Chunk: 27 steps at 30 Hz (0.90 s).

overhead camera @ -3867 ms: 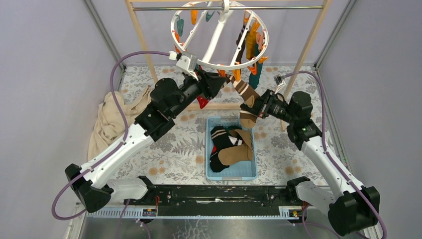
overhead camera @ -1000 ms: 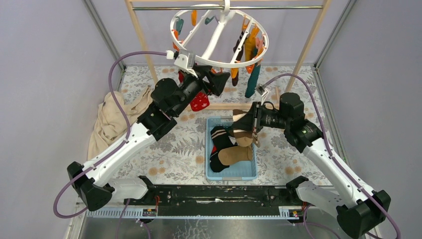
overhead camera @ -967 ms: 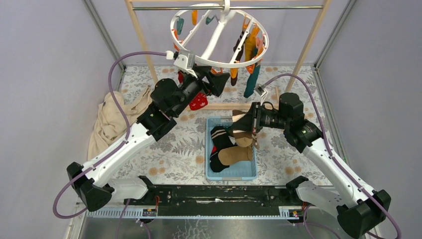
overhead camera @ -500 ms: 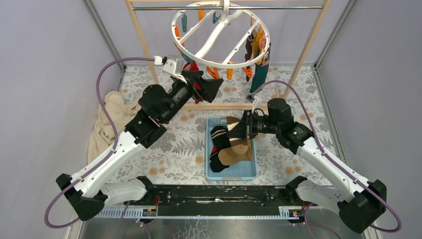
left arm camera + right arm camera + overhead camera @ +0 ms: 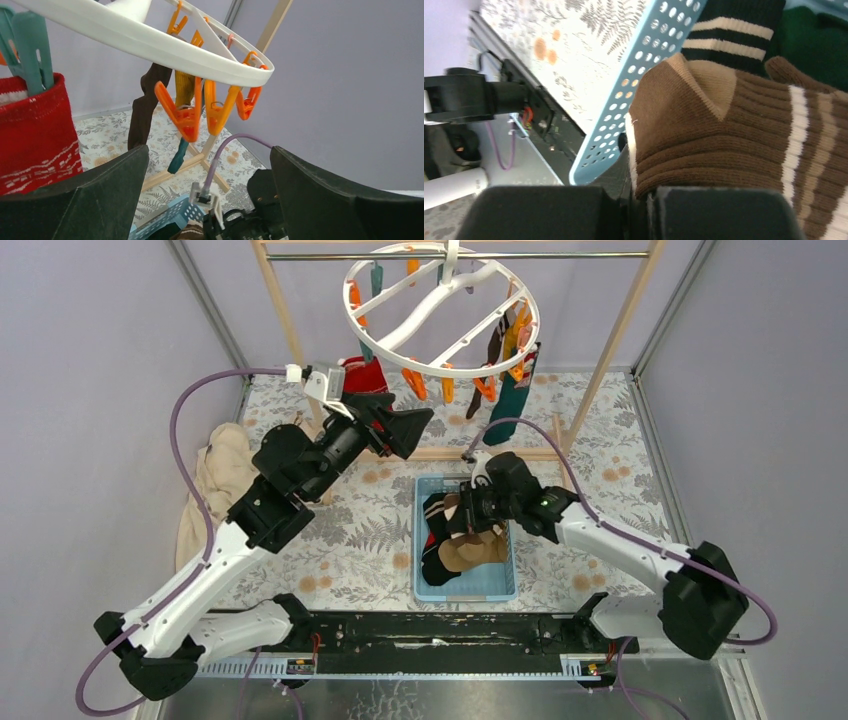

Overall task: Remove the socks clipped to the hanger
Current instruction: Place the sock in the bin.

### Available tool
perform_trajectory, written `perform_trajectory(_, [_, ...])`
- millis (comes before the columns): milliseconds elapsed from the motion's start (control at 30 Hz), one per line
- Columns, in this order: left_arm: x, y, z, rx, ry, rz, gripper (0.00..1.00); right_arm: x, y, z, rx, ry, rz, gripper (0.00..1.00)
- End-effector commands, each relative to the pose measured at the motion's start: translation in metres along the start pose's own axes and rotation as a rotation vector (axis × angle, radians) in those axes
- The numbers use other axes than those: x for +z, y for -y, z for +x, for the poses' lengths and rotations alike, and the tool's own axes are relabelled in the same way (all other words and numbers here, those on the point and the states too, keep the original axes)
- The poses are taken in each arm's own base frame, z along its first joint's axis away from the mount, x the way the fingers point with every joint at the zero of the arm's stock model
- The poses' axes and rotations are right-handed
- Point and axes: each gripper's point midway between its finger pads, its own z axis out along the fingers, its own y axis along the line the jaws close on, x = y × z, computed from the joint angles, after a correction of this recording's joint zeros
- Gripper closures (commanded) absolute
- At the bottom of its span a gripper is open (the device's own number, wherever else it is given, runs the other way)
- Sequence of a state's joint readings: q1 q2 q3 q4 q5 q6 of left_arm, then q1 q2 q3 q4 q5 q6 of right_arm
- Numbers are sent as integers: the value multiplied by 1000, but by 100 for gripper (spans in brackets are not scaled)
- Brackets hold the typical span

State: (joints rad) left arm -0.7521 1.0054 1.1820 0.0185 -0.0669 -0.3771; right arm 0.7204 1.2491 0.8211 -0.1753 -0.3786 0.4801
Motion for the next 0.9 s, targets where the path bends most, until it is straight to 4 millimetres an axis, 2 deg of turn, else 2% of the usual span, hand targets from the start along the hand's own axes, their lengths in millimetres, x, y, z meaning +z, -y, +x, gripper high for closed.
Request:
perform_trajectory(0, [-11, 2, -1, -14, 2, 4, 1, 16, 5, -6, -88, 25, 87, 100])
perform_trajectory(100, [-17, -2, 1, -11, -7, -15, 1, 27, 5, 6, -131, -25, 138, 99])
perform_trajectory(167, [-21, -4, 2, -9, -11, -24, 1, 29, 9, 11, -165, -58, 198, 94])
perform_trajectory(300, [-27, -7, 1, -10, -7, -37, 1, 23, 6, 17, -233, -106, 255, 70])
perform_trajectory(400, [-31, -8, -1, -9, -2, -44, 1, 11, -9, 13, -276, -96, 246, 49])
perform_trajectory(467, [-33, -9, -1, -7, 0, -49, 1, 0, -20, 7, -297, -81, 234, 40])
perform_trajectory(567, [-34, -11, -1, -4, 1, -57, 1, -21, -40, -10, -313, -27, 206, 37])
perform_trajectory(633, [-35, -11, -2, -3, 4, -59, 1, -34, -47, -19, -317, 9, 213, 37])
perform_trajectory(733, [-38, -13, -3, 0, 8, -68, 1, -46, -42, -36, -322, 77, 279, 39])
perform_trajectory(867, [-40, -16, -3, 1, 12, -80, 1, -34, -24, -40, -336, 80, 364, 42])
